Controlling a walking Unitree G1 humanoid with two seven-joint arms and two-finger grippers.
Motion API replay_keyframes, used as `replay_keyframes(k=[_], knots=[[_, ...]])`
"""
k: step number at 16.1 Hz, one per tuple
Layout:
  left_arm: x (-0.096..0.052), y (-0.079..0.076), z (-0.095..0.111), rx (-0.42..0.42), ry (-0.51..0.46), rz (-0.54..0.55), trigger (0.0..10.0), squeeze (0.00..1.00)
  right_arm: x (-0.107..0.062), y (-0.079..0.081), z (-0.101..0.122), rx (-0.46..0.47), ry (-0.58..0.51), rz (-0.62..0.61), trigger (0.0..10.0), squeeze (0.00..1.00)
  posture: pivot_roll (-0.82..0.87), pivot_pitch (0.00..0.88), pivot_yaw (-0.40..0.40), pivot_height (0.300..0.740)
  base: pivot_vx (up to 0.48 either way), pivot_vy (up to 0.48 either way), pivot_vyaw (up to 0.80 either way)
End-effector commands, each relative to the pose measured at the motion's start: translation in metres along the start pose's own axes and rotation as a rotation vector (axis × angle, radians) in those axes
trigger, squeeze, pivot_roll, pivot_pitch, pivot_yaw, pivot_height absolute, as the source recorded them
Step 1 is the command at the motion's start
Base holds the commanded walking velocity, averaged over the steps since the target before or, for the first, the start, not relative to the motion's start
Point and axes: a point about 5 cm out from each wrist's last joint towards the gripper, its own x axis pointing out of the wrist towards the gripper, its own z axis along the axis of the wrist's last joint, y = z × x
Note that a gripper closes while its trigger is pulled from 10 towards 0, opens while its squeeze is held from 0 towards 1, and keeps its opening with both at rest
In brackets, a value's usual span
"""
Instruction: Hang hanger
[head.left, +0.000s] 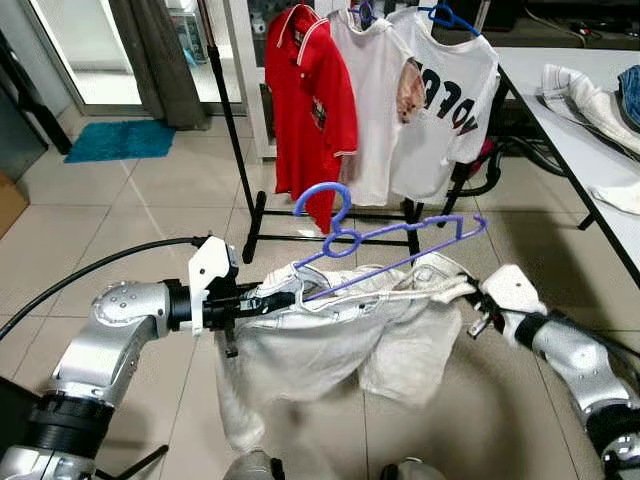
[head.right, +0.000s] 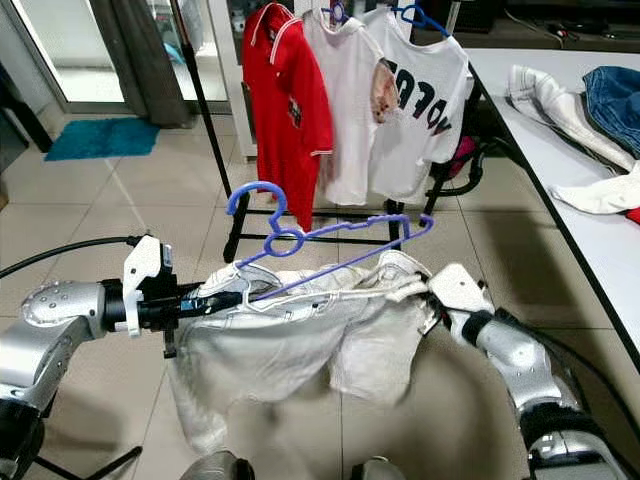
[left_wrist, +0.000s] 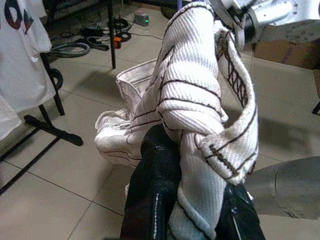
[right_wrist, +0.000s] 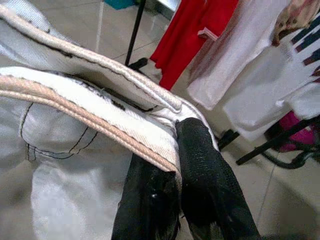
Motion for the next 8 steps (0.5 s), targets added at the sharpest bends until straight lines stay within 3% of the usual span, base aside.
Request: replay_keyframes(k=[1,3,5,8], knots=[[-0.019,0.002,-0.007,-0.009,0.05,0.038,0.0,0.0,-0.018,-0.038,-0.004,0.015,0.031,-0.189,0.0,0.0,0.0,0.0,0.036,0.74,0.0,0.0,0.0],[-0.016,-0.007,-0.016,-0.014,0.097,-0.003,0.0,0.0,-0.016,-0.049,0.002,-0.006,0.017,-0.236,0.0,0.0,0.0,0.0,0.036,0.74,0.0,0.0,0.0],[-0.015,-0.006,-0.031,-0.002,0.204,0.027,0.0,0.0,-0.014,-0.059,0.011,-0.001,-0.02,-0.276,0.0,0.0,0.0,0.0,0.031,0.74,0.0,0.0,0.0],[-0.011,0.013,-0.039,0.026,0.24,0.251,0.0,0.0,-0.012,-0.066,0.019,-0.018,-0.043,-0.281,0.0,0.0,-0.01,0.0,0.031,0.74,0.0,0.0,0.0]])
